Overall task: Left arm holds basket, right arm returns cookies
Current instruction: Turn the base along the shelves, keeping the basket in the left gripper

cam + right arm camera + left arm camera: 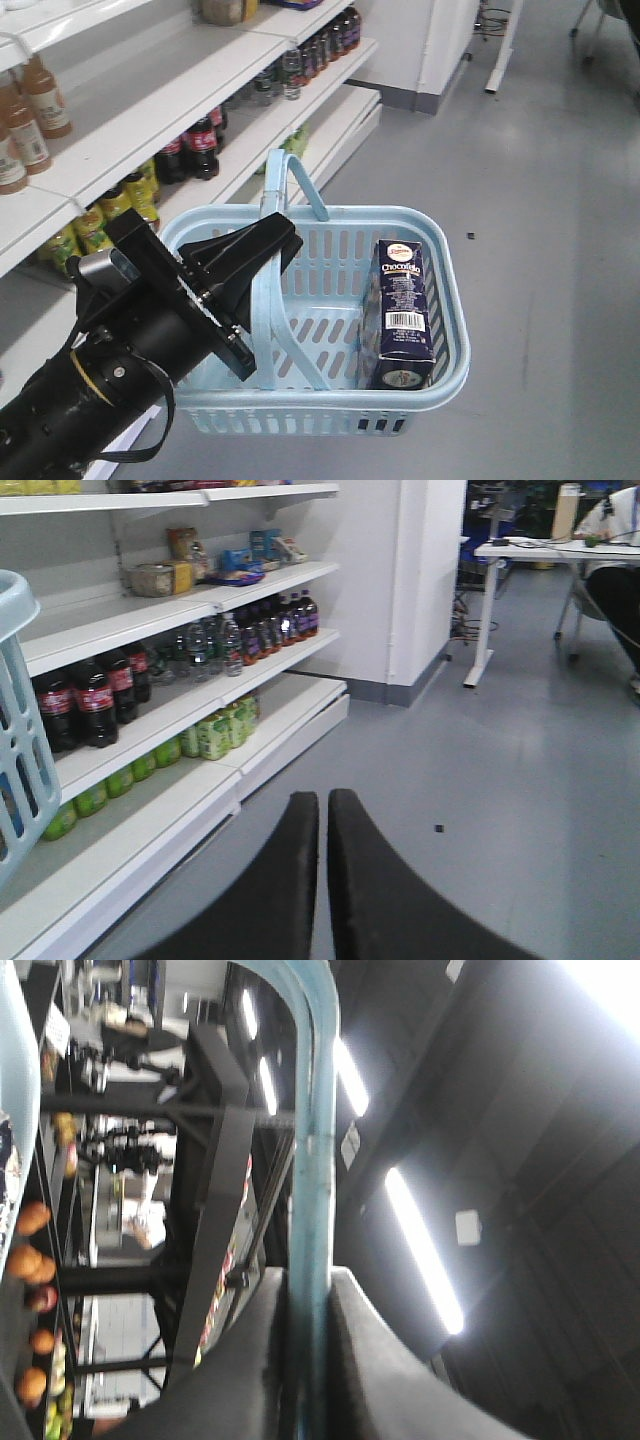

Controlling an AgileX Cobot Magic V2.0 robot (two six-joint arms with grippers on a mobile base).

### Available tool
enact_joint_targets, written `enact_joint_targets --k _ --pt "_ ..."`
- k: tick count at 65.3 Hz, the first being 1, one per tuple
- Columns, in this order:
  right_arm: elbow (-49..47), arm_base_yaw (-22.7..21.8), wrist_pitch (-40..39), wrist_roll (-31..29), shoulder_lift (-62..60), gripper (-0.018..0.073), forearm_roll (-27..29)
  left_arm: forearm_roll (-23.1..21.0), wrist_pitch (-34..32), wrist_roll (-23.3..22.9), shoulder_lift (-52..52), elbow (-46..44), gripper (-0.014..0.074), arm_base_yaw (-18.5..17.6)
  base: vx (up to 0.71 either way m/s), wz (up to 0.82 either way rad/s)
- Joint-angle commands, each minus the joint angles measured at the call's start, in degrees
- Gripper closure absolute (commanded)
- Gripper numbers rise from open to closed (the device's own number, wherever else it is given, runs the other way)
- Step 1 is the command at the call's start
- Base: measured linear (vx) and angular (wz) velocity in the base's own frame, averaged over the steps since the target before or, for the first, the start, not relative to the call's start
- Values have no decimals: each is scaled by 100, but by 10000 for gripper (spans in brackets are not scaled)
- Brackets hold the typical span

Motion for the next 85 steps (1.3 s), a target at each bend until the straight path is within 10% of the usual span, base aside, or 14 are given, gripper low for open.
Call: enact_joint_targets --k 1,85 --pt "101 -28 -435 -54 -52 566 -16 -47 -790 0 -195 -174 596 -27 -4 -65" --pt "101 -28 -435 -54 -52 566 -16 -47 -790 0 -195 -174 596 -27 1 -27"
